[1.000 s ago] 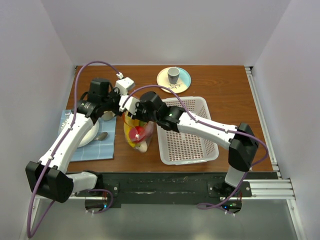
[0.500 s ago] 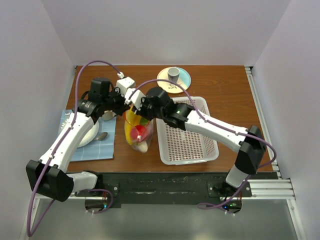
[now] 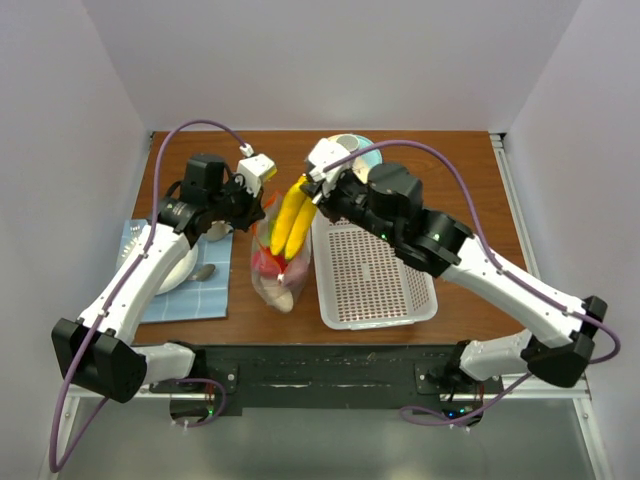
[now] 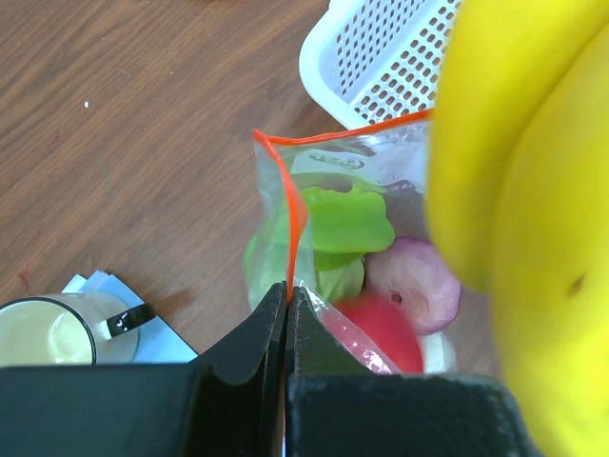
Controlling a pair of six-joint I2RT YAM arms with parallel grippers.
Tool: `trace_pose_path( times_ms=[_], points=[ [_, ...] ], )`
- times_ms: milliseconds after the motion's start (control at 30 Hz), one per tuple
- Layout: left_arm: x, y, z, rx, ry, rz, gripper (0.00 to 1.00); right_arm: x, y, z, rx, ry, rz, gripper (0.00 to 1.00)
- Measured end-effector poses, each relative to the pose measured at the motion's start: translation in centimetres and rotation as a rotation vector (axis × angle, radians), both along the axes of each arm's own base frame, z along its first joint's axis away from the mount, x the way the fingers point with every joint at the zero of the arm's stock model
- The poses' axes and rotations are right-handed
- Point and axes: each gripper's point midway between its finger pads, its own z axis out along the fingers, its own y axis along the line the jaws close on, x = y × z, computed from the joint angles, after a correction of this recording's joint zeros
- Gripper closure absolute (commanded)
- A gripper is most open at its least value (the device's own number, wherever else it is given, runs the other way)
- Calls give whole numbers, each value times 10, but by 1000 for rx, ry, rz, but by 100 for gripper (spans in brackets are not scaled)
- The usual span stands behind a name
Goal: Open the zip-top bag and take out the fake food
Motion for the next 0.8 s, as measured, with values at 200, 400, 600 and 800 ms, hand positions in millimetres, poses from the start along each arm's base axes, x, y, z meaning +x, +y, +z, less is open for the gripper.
trace_pose_path(
  times_ms=[200,400,600,800],
  points=[
    [0,0,0,0,0,0,100,20,-62,-12,-26,-39,-304,100],
    [0,0,-1,2,3,1,100,31,-115,-71,-150,5,-572,100],
    [2,4,13,20,-10,19,100,29,-136,-109,-222,63,-682,100],
    [8,16,44,76,-83,40,100,39,-137,-130,-261,99,-752,63]
  ],
)
